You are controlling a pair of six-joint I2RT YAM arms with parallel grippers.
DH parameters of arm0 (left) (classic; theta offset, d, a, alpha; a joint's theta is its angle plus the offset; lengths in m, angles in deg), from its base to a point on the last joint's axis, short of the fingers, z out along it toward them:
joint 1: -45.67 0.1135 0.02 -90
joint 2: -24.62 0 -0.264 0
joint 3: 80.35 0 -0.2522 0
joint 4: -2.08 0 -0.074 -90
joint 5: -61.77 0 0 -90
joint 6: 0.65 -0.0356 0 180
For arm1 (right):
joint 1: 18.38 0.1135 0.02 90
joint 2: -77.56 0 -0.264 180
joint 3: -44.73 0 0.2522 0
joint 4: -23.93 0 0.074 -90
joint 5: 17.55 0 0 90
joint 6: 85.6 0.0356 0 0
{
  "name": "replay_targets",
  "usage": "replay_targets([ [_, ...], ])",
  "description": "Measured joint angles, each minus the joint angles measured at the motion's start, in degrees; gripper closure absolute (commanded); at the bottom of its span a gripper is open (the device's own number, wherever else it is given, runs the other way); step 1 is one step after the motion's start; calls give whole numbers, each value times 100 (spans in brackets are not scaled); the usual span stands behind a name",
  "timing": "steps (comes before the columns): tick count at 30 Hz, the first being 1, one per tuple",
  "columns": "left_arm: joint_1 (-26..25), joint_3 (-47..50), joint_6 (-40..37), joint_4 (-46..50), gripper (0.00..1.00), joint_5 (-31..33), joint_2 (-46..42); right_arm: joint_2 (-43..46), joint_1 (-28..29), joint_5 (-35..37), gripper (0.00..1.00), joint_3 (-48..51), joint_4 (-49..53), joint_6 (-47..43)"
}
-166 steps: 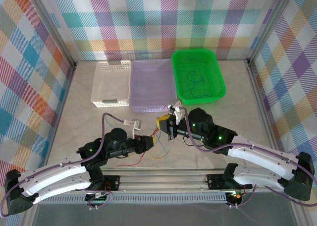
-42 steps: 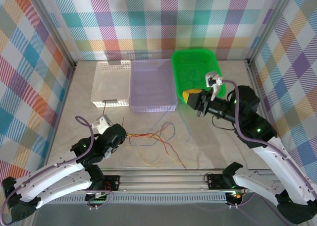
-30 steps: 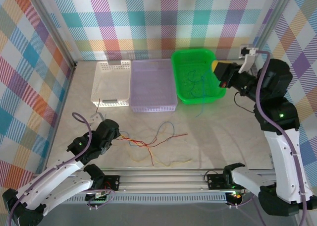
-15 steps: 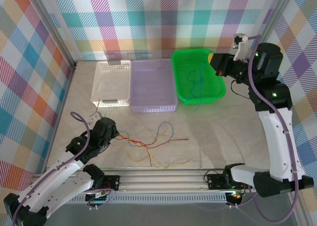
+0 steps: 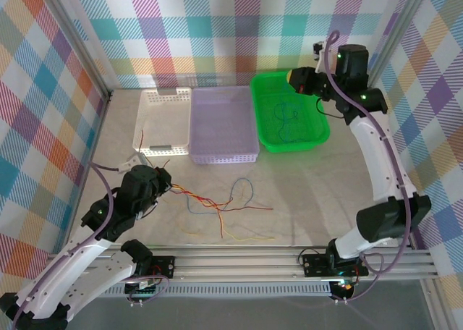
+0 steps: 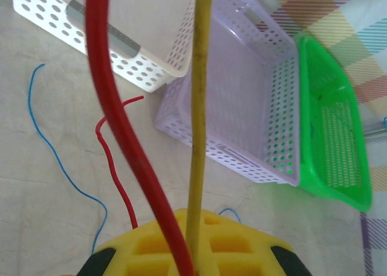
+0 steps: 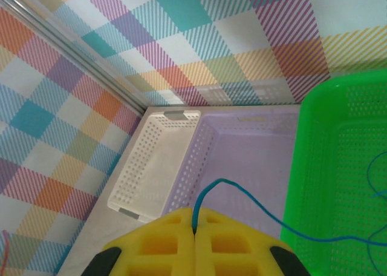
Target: Untangle the cables
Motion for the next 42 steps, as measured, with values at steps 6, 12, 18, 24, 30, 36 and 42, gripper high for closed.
replay_targets([
  [6,2,-247,-17,-11,100,-221,2,-750,-195,101,100,-201,-190,-37],
  [12,2,-649,-13,24,100,-459,85,-1849,-295,466,100,-542,-105,-76],
  [18,2,-1088,-15,55,100,-601,81,-2754,-306,918,100,-1008,278,-79],
  [24,2,-1316,-15,192,100,-664,2,-3375,-302,1314,100,-1716,789,-157],
  [30,2,-1453,-15,234,100,-693,11,-3403,-289,1521,79,-1725,1056,-247],
  [36,2,-1530,-13,315,100,-706,11,-3403,-282,1574,70,-1725,1176,-251],
  [42,2,-1534,-13,358,100,-706,7,-3368,-221,1576,62,-1733,1226,-208],
])
